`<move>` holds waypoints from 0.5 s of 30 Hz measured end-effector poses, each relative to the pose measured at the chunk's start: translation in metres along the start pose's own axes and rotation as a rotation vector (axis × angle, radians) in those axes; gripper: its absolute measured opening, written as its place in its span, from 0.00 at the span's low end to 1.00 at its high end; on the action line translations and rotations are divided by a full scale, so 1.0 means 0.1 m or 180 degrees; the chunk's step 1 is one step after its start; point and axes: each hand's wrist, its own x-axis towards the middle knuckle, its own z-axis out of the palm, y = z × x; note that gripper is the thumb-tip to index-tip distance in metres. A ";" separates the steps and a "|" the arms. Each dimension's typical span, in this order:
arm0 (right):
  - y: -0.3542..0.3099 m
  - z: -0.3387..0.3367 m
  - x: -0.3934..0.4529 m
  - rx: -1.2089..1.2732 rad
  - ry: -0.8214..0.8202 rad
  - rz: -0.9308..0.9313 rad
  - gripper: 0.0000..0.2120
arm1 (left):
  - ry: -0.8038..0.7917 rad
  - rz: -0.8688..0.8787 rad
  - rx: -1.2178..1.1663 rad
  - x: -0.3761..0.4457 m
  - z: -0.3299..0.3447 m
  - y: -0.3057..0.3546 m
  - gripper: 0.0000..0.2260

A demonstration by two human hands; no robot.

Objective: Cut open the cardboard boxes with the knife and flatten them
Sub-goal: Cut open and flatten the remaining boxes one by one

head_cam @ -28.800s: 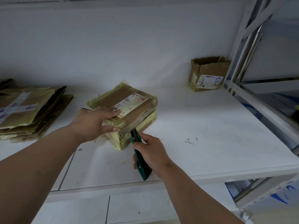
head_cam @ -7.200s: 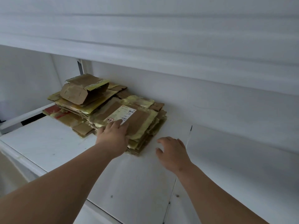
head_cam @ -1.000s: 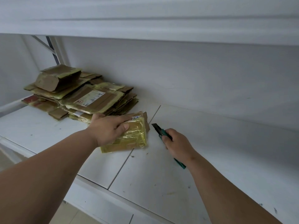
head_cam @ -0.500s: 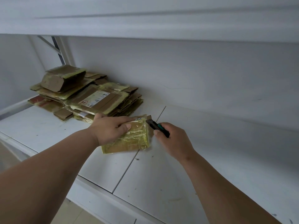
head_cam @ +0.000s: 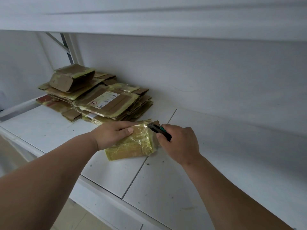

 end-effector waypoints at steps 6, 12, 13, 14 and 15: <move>0.01 0.03 -0.11 -0.0275 -0.0211 0.0050 0.18 | -0.0032 -0.0068 0.0026 0.02 -0.01 0.01 0.26; 0.05 0.03 -0.20 -0.0313 -0.0217 0.0084 0.19 | -0.0098 -0.0065 0.0142 0.05 0.01 0.00 0.27; 0.06 0.03 -0.22 -0.0306 -0.0211 0.0081 0.17 | -0.0090 -0.0054 0.0145 0.04 0.01 0.00 0.26; 0.06 0.04 -0.25 -0.0302 -0.0200 0.0069 0.15 | -0.0071 -0.0064 0.0127 0.04 0.01 0.00 0.26; 0.06 0.05 -0.29 -0.0299 -0.0195 0.0054 0.12 | -0.0055 -0.0091 0.0094 0.04 0.00 0.00 0.26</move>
